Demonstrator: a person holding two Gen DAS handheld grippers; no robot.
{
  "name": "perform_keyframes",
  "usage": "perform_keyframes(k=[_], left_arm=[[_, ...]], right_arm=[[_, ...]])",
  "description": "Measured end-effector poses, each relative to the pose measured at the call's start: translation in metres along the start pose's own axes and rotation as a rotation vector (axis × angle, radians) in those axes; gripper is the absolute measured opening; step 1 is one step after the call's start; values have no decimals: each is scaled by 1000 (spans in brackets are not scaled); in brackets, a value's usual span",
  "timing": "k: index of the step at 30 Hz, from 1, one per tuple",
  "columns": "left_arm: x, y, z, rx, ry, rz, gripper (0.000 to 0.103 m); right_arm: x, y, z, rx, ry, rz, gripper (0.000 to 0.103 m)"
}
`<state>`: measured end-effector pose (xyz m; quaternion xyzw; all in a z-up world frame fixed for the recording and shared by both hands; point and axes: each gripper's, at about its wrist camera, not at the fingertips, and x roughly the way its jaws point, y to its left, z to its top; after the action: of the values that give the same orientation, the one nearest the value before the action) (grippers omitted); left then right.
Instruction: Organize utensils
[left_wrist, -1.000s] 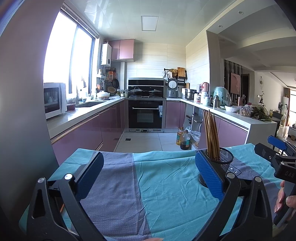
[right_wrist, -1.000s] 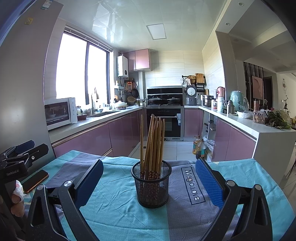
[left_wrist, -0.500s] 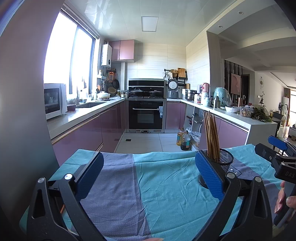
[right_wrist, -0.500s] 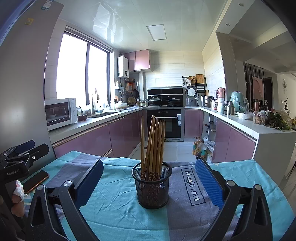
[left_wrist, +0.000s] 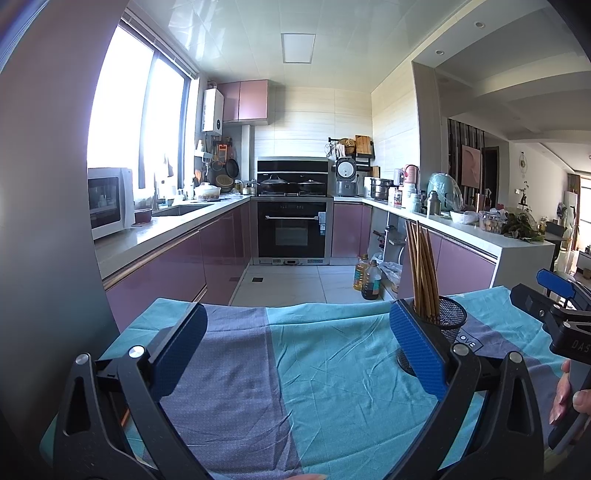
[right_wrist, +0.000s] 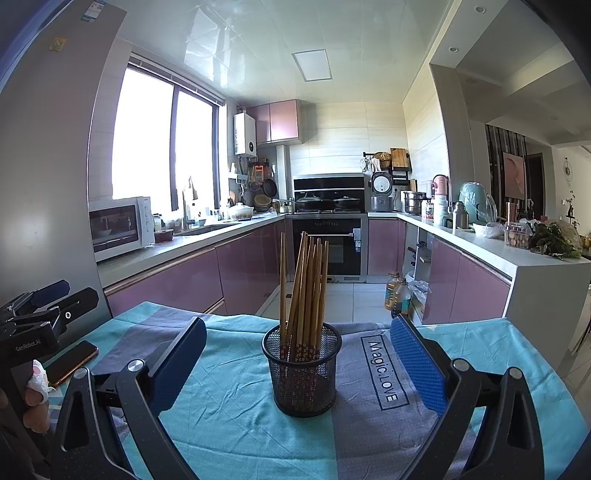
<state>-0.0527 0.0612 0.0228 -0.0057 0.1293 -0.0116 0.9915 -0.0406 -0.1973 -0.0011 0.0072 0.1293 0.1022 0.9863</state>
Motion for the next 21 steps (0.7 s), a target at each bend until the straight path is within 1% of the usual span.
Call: perform_keyframes(k=[21], left_arm=[[0,0,0,2,-1,0,97]], right_arm=[[-1,-1,1,2,-4,1,97]])
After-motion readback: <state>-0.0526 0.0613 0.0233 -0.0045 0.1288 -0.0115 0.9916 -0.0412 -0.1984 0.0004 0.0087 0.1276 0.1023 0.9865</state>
